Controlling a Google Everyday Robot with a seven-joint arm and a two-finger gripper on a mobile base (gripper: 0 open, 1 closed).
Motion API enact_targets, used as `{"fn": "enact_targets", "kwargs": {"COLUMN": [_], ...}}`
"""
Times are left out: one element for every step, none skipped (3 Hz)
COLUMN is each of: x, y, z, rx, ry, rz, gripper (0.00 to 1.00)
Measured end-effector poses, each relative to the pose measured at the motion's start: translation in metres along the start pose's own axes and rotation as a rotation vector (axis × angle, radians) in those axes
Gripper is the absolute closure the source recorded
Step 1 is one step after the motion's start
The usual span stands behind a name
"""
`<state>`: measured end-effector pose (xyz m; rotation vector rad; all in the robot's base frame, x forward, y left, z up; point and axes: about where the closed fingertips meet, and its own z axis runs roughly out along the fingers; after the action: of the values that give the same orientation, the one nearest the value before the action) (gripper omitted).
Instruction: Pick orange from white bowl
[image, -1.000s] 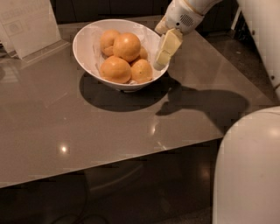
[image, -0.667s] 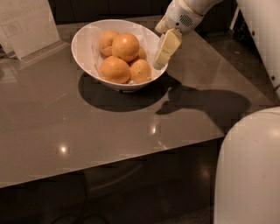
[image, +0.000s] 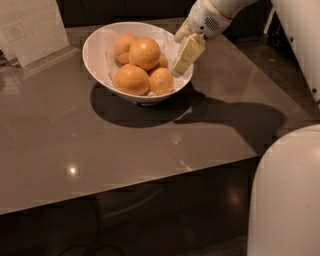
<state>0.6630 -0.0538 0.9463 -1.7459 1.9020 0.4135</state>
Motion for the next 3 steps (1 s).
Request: {"fn": "enact_targets", "kwargs": {"x": [0.000, -0.008, -0.021], "y": [0.000, -0.007, -0.016], "z": [0.000, 0.010, 0.021], "rx": [0.000, -0.011, -0.025], "ry": [0.000, -0.016, -0.029], "rz": [0.000, -0.014, -0.039], "gripper": [0.26, 0.19, 0.17]}}
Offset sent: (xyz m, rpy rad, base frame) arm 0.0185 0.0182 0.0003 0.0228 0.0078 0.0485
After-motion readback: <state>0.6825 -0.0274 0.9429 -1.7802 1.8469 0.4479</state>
